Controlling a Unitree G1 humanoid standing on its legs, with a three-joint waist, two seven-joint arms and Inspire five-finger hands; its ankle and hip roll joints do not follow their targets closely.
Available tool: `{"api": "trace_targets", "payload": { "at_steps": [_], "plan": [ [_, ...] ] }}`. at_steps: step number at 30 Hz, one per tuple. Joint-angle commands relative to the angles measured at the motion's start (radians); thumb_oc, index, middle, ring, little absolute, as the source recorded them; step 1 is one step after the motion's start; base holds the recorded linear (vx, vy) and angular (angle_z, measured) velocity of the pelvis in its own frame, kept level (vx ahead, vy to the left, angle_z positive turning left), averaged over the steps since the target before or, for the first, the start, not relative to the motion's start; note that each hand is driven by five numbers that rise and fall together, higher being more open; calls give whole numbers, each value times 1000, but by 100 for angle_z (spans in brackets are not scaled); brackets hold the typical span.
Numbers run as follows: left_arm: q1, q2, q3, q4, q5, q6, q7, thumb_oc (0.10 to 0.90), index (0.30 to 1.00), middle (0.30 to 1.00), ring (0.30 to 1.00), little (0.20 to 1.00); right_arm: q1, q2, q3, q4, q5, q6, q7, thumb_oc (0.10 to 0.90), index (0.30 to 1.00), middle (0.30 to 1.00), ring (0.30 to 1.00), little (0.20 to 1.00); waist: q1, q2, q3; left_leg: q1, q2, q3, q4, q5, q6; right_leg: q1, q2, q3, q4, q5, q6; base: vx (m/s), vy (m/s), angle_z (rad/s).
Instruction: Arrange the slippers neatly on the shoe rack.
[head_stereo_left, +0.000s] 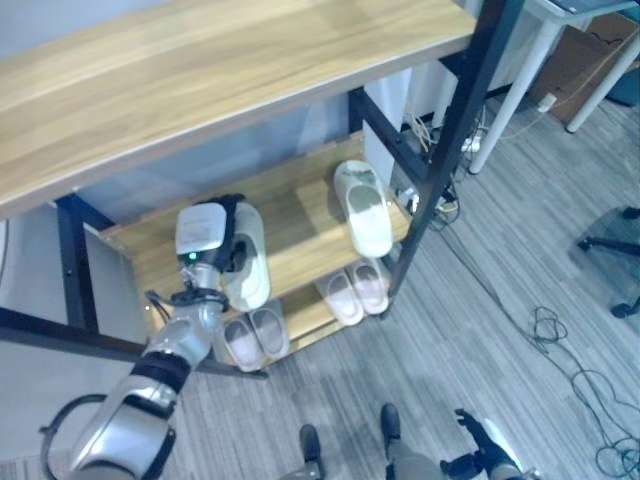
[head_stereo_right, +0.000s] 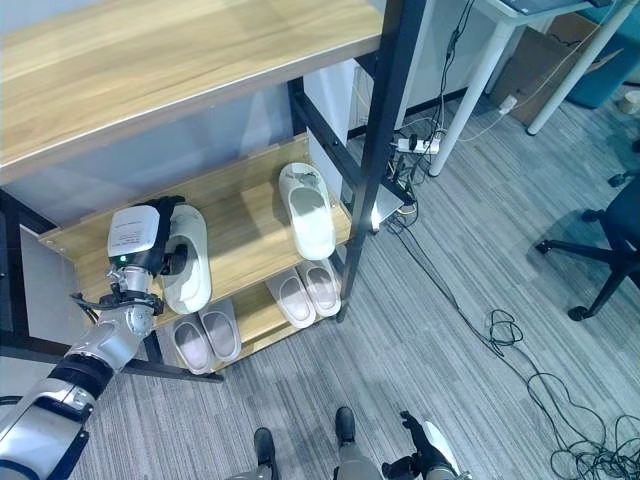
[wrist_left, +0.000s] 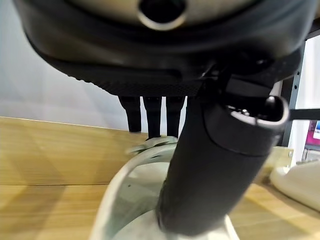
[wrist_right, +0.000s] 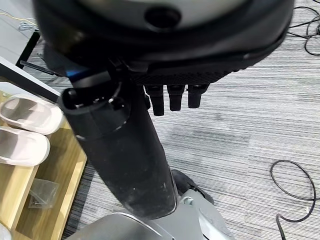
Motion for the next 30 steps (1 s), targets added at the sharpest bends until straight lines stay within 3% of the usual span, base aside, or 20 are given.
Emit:
{"api": "trace_targets", "payload": {
  "at_steps": [1, 9, 15, 19, 30],
  "plan": [
    [-157, -10, 32, 80, -61, -19, 51, 400, 300, 300, 300, 300, 22, -56, 6, -64, 17, -24, -30, 800, 900, 900, 900, 900, -18, -6, -25, -21, -7, -66, -7, -26, -20, 2, -9, 4, 15, -59, 57, -1, -25, -4],
    [-186, -58, -14, 53, -69, -39, 51, 400, 300, 300, 300, 300, 20, -59, 17, -84, 25, -23, -29, 800, 900, 900, 900, 900, -30, -7, -10, -32, -1, -60, -7, -22, -22, -19, -6, 13, 23, -57, 55, 0, 0, 0],
    [-279, -96, -70, 49, -16, -4, 56, 400, 300, 300, 300, 300, -31, -59, 40, -69, 17, -14, -57, 800, 900, 900, 900, 900, -28, -6, 2, -54, -1, -63, -7, -16, -20, -40, -1, 17, 23, -54, 54, -3, -27, -6],
    [-492, -119, -154, 245, -5, 43, 68, 400, 300, 300, 300, 300, -28, -88, 47, -82, 16, -24, -71, 800, 900, 900, 900, 900, -51, -8, 7, -75, 8, -58, -7, -12, -21, -70, 0, 26, 23, -44, 60, 7, -22, -3],
    [-675, -119, -227, 381, -18, 63, 61, 400, 300, 300, 300, 300, -68, -89, 69, -59, 44, -35, -79, 800, 900, 900, 900, 900, -59, -13, 8, -100, 15, -50, -7, -9, -23, -101, 4, 29, 27, -40, 63, 16, -13, -5]
  ]
}}
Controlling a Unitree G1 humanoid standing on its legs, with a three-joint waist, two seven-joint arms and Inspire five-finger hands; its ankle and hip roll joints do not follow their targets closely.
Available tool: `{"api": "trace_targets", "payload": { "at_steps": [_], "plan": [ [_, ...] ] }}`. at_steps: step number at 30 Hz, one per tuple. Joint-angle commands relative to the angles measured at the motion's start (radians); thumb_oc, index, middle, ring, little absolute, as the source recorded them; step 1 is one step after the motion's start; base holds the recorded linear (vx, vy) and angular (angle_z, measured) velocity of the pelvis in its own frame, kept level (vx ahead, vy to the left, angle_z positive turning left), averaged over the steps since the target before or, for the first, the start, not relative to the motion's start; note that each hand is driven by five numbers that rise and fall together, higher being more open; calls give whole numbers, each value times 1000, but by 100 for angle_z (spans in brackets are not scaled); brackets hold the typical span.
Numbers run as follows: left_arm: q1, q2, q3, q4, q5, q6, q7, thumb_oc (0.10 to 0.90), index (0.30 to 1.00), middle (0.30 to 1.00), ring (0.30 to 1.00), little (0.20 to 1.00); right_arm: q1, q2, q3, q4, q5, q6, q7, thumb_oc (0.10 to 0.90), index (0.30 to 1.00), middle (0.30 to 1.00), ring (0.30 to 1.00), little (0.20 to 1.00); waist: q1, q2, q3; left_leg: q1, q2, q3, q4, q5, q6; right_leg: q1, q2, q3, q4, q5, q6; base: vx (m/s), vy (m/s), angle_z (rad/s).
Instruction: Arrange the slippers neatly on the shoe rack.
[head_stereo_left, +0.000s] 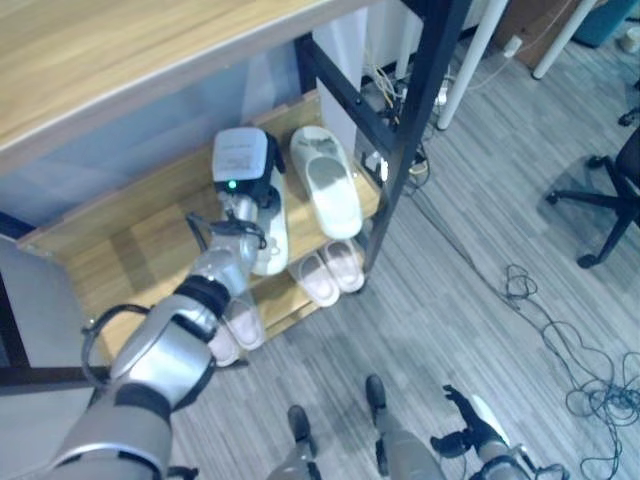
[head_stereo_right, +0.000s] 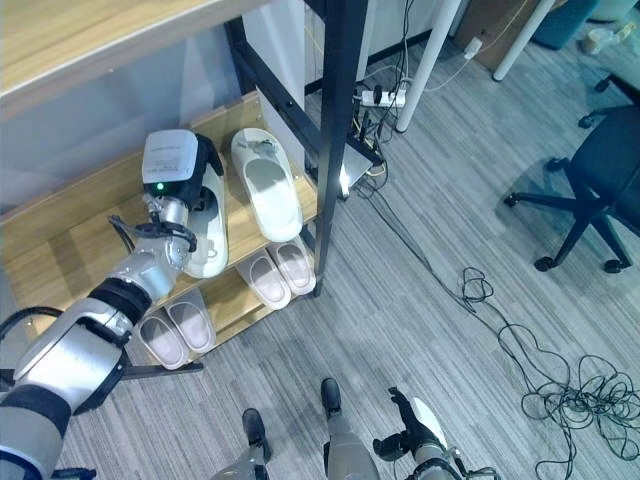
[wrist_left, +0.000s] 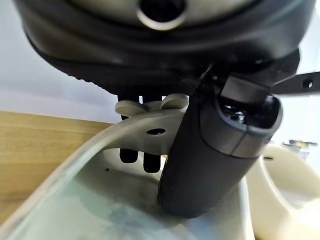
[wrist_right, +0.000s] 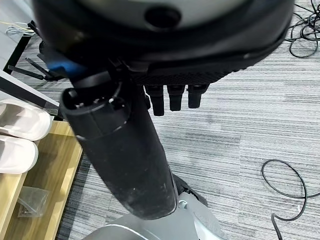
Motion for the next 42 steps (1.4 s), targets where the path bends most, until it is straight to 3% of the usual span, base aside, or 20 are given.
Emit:
{"api": "trace_targets", "payload": {
  "at_steps": [1, 14, 15, 16, 17, 29, 35, 42],
  "plan": [
    [-187, -6, 45, 68, 14, 5, 45, 400, 300, 300, 300, 300, 19, -69, -9, -20, 43, -31, -38, 800, 900, 900, 900, 900, 19, 2, -36, -14, 9, -78, -7, -20, -25, 1, -2, -6, 27, -67, 65, 0, 0, 0],
    [-188, -115, 80, 76, -59, -17, 49, 400, 300, 300, 300, 300, 7, -64, 11, -37, 46, -41, -37, 800, 900, 900, 900, 900, 11, -2, -37, -1, 10, -77, -7, -29, -25, 5, 4, -12, 39, -83, 55, 6, -4, 1],
    [-188, -115, 80, 76, -59, -17, 49, 400, 300, 300, 300, 300, 7, -64, 11, -37, 46, -41, -37, 753, 829, 829, 829, 829, 11, -2, -37, -1, 10, -77, -7, -29, -25, 4, 4, -12, 39, -83, 55, 0, 0, 0],
    [-189, -116, 75, 77, -53, -14, 51, 557, 535, 535, 535, 535, 6, -66, 13, -37, 45, -40, -36, 755, 832, 832, 832, 832, 10, -3, -39, -2, 11, -76, -7, -30, -25, 2, 4, -11, 39, -83, 55, 0, 0, 0],
    [-191, -117, 71, 83, -51, -12, 50, 800, 900, 900, 900, 900, 5, -68, 15, -36, 45, -41, -35, 800, 900, 900, 900, 900, 11, -3, -40, -3, 12, -74, -7, -30, -26, 1, 5, -10, 38, -82, 55, 0, 0, 0],
    [-235, -96, 66, 137, -61, 1, 48, 800, 900, 900, 900, 900, 3, -74, 14, -31, 42, -43, -36, 800, 900, 900, 900, 900, 14, 4, -58, 4, 16, -70, -7, -35, -25, 7, 8, -11, 34, -84, 56, 0, 0, 0],
    [-205, -69, 105, 81, -139, -36, 23, 800, 900, 900, 900, 900, 1, -62, 7, -17, 51, -31, -32, 800, 900, 900, 900, 900, 26, 8, -66, 13, 13, -74, -7, -34, -24, 24, 7, -18, 33, -89, 54, 0, 0, 0],
    [-183, -122, 118, 122, -210, -47, -54, 800, 900, 900, 900, 900, -35, -46, 12, 6, 60, -7, -26, 800, 900, 900, 900, 900, 37, 16, -72, 17, 5, -81, -7, -33, -20, 32, 5, -20, 34, -92, 51, -2, -1, 1]
  ]
}}
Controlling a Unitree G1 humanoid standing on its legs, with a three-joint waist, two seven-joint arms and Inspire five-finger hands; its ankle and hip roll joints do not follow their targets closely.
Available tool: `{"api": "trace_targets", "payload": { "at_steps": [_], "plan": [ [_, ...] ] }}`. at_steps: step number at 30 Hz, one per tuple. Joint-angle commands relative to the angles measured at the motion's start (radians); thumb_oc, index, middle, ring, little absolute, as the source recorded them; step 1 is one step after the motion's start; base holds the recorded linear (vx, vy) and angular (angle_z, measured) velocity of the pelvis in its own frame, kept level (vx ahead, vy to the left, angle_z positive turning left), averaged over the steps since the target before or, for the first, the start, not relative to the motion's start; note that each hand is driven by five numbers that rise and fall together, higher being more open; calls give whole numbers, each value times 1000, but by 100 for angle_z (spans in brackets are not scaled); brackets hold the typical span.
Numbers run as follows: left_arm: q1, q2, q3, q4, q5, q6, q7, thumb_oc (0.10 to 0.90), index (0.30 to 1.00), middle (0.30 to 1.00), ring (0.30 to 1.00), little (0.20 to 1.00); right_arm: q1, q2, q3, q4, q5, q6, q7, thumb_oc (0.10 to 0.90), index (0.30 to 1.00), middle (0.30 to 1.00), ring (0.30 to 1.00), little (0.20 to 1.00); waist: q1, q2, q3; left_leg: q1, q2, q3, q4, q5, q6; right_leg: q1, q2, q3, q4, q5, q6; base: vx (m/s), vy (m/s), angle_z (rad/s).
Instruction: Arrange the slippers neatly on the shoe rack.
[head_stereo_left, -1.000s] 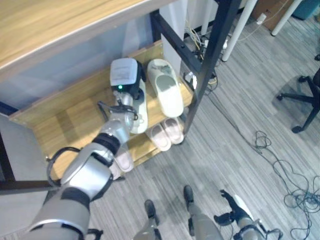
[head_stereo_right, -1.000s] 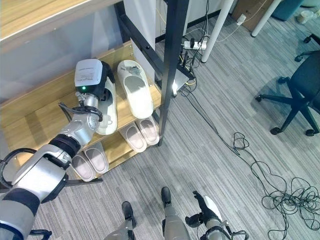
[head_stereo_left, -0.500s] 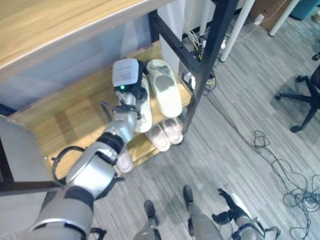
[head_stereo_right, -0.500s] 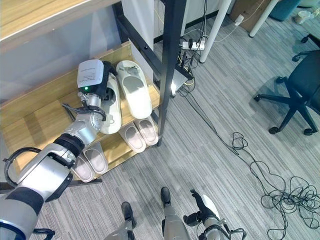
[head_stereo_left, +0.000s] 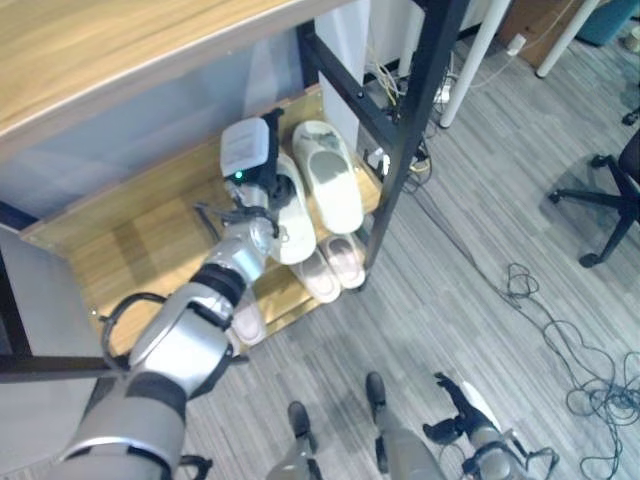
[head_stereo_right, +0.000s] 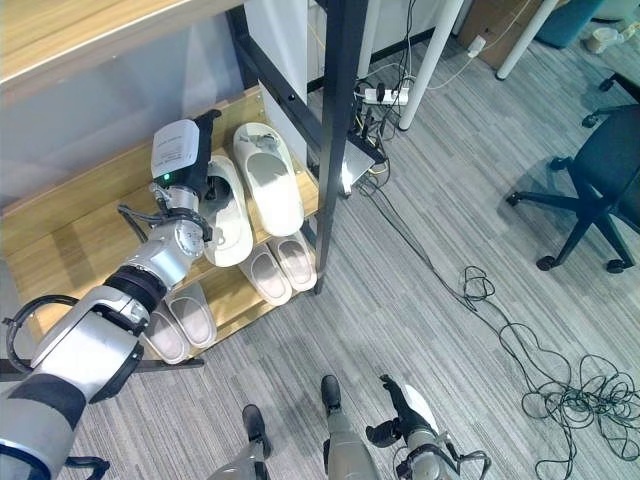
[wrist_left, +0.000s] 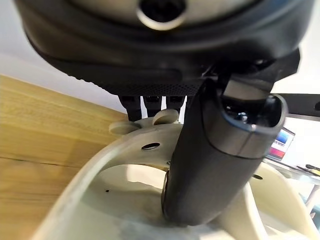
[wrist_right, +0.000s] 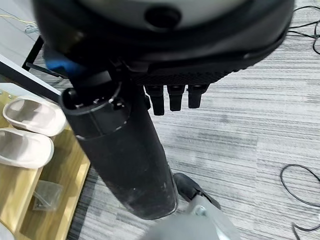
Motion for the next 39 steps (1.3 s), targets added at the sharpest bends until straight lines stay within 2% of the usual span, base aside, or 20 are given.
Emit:
{"api": "trace_targets", "payload": {
  "at_steps": [1, 6, 12, 13, 18, 22, 28, 33, 39],
  "plan": [
    [-159, -32, 41, 92, -20, -42, 9, 800, 900, 900, 900, 900, 35, -49, -25, 2, 40, -15, -27, 800, 900, 900, 900, 900, 34, 21, -70, 14, 7, -76, -7, -48, -20, 25, 10, -16, 33, -109, 56, -6, -4, 9],
    [-161, -42, 22, 117, 24, -29, 9, 800, 900, 900, 900, 900, 22, -47, -21, 20, 43, -10, -31, 800, 900, 900, 900, 900, 39, 23, -70, 12, 5, -82, -7, -47, -18, 24, 8, -18, 34, -109, 56, -3, 0, 3],
    [-141, -15, 24, 122, 24, -38, 26, 800, 900, 900, 900, 900, 17, -42, -5, 39, 39, -13, -35, 800, 900, 900, 900, 900, 39, 16, -72, 5, 5, -83, -7, -46, -18, 15, 6, -18, 31, -102, 58, 0, 0, 0],
    [-147, 7, 3, 115, 69, -26, 45, 800, 900, 900, 900, 900, 24, -46, -5, 39, 35, -18, -37, 800, 900, 900, 900, 900, 40, 15, -72, 2, 5, -83, -7, -46, -18, 11, 4, -22, 32, -100, 59, 0, 0, 0],
    [-115, 23, 4, 93, 114, -11, 66, 800, 900, 900, 900, 900, 30, -48, -2, 30, 22, -23, -46, 800, 900, 900, 900, 900, 42, 10, -71, -2, 6, -85, -7, -46, -17, 8, 4, -24, 37, -105, 57, 0, 0, 0],
    [-120, 29, 57, 117, -19, -51, 79, 800, 900, 900, 900, 900, -5, -40, 9, 59, 24, -13, -52, 800, 900, 900, 900, 900, 40, 7, -79, -5, 9, -80, -7, -45, -20, 4, 6, -22, 37, -104, 56, 8, -2, 0],
    [-184, 51, 55, 81, -49, -48, 83, 800, 900, 900, 900, 900, -8, -45, 14, 61, 25, -4, -44, 800, 900, 900, 900, 900, 42, 5, -83, -12, 13, -76, -7, -43, -22, -3, 5, -24, 32, -97, 58, 10, -8, 0],
    [-151, 33, 77, 50, -146, -89, 9, 800, 900, 900, 900, 900, -29, -36, 6, 72, 29, 18, -36, 800, 900, 900, 900, 900, 55, 17, -89, 4, 9, -73, -7, -45, -20, 15, 6, -26, 37, -109, 55, 44, -10, 0],
    [-114, 20, 66, 56, -140, -84, -48, 800, 900, 900, 900, 900, -61, -31, 8, 87, 23, 39, -41, 800, 900, 900, 900, 900, 70, 36, -84, 10, 6, -74, -7, -46, -19, 16, 7, -29, 45, -117, 51, 5, 1, 0]
  ]
}}
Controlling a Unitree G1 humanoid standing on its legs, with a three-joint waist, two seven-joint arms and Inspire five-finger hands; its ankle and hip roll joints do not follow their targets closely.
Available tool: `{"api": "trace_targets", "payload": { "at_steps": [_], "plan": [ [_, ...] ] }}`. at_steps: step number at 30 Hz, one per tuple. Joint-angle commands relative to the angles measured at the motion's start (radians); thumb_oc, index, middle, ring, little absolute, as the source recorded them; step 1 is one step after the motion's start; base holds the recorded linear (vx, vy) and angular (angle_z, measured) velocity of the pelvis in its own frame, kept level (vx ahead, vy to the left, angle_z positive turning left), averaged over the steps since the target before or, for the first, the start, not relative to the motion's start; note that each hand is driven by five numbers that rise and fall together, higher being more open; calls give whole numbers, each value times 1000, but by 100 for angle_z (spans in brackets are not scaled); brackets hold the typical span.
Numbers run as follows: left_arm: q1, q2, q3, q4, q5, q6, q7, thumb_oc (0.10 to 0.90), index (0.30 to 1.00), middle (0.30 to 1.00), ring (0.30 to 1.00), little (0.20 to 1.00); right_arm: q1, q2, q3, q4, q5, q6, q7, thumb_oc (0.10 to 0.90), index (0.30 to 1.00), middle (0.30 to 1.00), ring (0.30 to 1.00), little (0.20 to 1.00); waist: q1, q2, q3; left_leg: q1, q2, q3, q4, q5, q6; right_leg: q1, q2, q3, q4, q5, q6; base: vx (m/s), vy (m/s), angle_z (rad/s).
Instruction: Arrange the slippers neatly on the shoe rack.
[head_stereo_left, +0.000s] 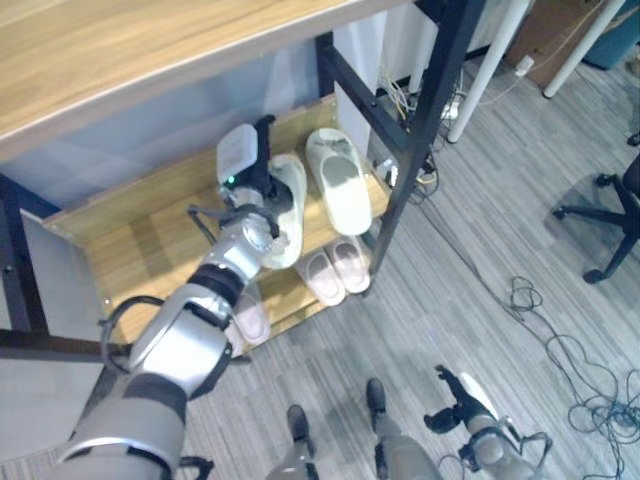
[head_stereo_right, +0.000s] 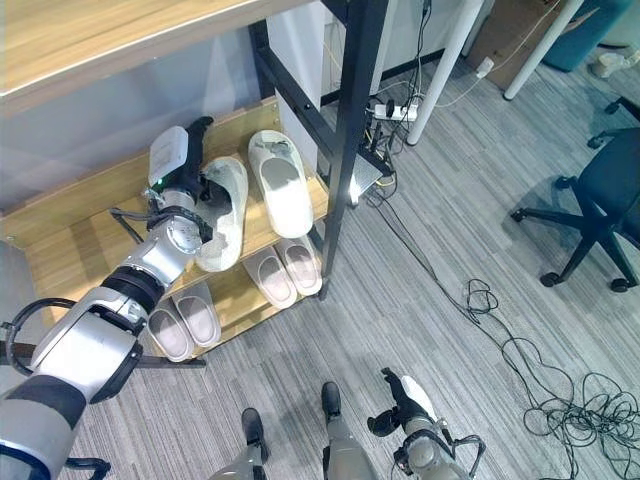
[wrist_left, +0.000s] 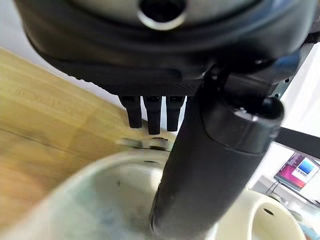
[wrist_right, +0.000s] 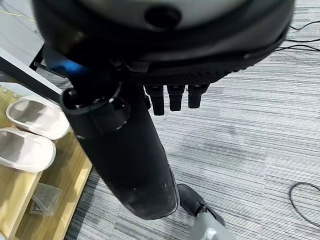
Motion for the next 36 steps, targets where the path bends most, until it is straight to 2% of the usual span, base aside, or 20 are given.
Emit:
{"api": "trace_targets", "payload": {
  "at_steps": [1, 7, 12, 15, 19, 31, 36],
  "plan": [
    [-117, 12, 32, 47, 27, -62, 13, 800, 900, 900, 900, 900, 32, -48, -34, 5, 6, -4, -30, 800, 900, 900, 900, 900, 41, 48, -39, 26, 5, -65, -7, -57, -21, 29, 7, -26, 46, -127, 55, 0, 0, 0],
    [-83, 44, 10, 25, 85, -57, -5, 800, 900, 900, 900, 900, 33, -49, -38, 23, 4, -2, -34, 800, 900, 900, 900, 900, 47, 50, -32, 29, 5, -68, -7, -57, -20, 32, 7, -31, 48, -131, 54, -1, 0, 1],
    [-34, 109, 34, -95, 109, -67, 26, 800, 900, 900, 900, 900, 54, -43, -52, 20, 3, -6, -40, 800, 900, 900, 900, 900, 54, 48, -32, 35, 3, -72, -7, -60, -18, 43, 8, -34, 49, -136, 54, -4, 0, 2],
    [-23, 119, 43, -114, 106, -69, 28, 800, 900, 900, 900, 900, 57, -42, -55, 18, 3, -5, -39, 800, 900, 900, 900, 900, 54, 48, -32, 37, 2, -72, -7, -61, -18, 45, 8, -36, 49, -136, 55, 0, 0, 0],
    [59, 156, 77, -248, 79, -103, 17, 800, 900, 900, 900, 900, 65, -31, -59, 23, -2, 2, -31, 800, 900, 900, 900, 900, 62, 48, -35, 49, -2, -74, -7, -66, -16, 59, 8, -34, 49, -140, 53, 0, 0, 0],
    [138, 155, 105, -283, -19, -128, -54, 800, 900, 900, 900, 900, 55, -12, -65, 50, 7, 23, -20, 800, 900, 900, 900, 900, 73, 58, -40, 58, -5, -80, -7, -64, -14, 68, 6, -39, 48, -138, 53, 0, 0, 0],
    [153, 170, 116, -306, -49, -140, -51, 800, 900, 900, 900, 900, 50, -6, -67, 62, 17, 28, -18, 800, 900, 900, 900, 900, 77, 59, -41, 56, -5, -82, -7, -62, -14, 68, 5, -40, 47, -135, 54, 0, 0, 0]
  ]
}}
